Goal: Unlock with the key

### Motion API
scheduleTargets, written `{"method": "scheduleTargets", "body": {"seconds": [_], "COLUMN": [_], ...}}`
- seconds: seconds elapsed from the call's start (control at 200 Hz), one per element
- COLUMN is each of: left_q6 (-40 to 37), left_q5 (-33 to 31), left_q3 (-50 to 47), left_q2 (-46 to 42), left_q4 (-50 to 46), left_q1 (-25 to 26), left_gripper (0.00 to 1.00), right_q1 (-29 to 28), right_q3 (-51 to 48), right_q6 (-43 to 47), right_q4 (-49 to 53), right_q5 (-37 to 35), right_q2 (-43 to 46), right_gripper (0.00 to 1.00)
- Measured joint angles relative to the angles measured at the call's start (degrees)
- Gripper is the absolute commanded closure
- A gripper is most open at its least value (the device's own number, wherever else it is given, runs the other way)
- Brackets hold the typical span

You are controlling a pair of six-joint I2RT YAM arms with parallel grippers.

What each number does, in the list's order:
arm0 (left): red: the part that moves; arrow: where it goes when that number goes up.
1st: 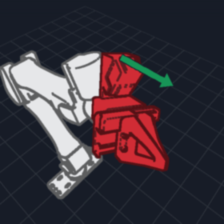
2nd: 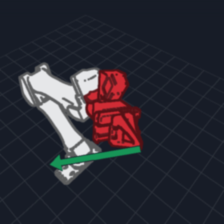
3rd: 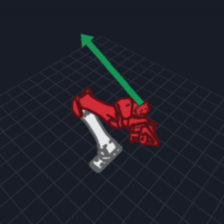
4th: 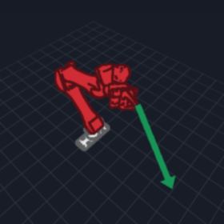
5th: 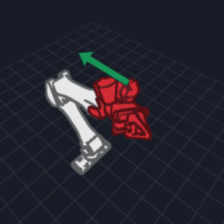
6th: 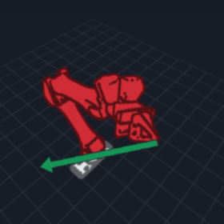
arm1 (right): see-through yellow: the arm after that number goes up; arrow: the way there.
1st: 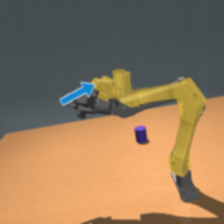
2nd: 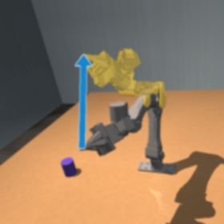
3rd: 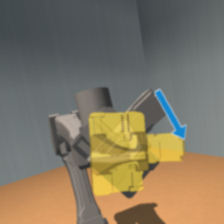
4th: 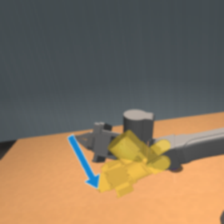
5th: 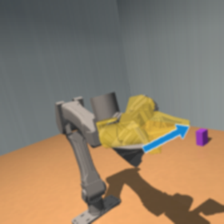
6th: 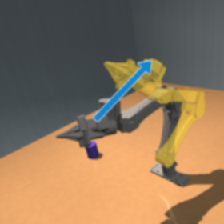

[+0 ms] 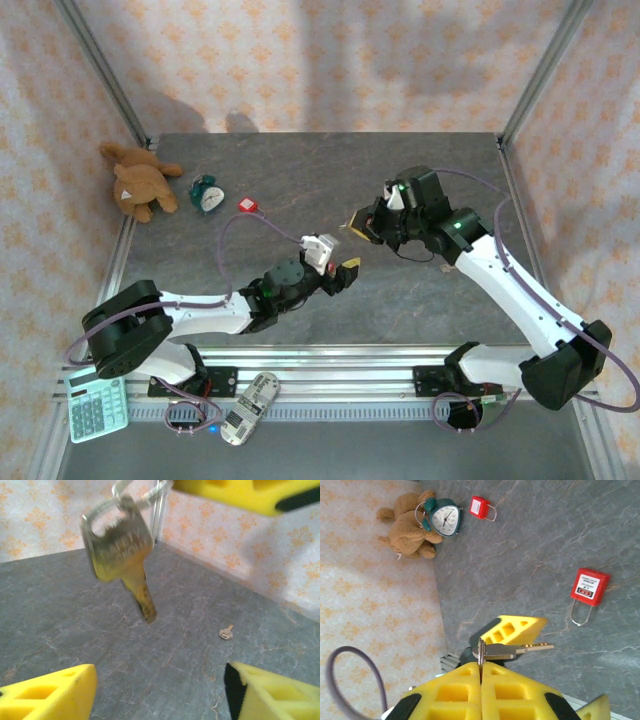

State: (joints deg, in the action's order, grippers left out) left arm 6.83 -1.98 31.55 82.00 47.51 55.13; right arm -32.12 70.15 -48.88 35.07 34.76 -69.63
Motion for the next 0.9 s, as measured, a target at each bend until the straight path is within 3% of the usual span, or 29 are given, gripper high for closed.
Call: {"method": "scheduleTargets", "body": {"seconds": [0.09, 0.26, 0.591, 0.901], "left_q6": [0.9, 1.3, 2.6, 4.3], "left_q5": [0.0, 0.1, 0.1, 2.0], "left_q3": [-0.3, -0.3, -0.3, 0.9], "left_q2": [0.0, 0.0, 0.0, 0.0], "left_q4": [1.3, 3.3, 4.8, 5.8], "left_q1": [0.0, 0.0, -0.4, -2.8], "left_gripper": [0.41, 0.41, 0.30, 0.44], "right_q1": [0.0, 0.0, 0.0, 0.0], "right_q3": [0.0, -0.7, -2.6, -4.2], "right_q6": [-0.8, -2.2, -3.7, -4.1], "right_q4": [-0.9, -2.0, -4.3, -4.8], "right_q5": [0.2, 0.8, 2.4, 2.8], "right_q2": [0.2, 1.8, 3.6, 4.0], "right_gripper": [0.94, 0.94, 0.94, 0.94]}}
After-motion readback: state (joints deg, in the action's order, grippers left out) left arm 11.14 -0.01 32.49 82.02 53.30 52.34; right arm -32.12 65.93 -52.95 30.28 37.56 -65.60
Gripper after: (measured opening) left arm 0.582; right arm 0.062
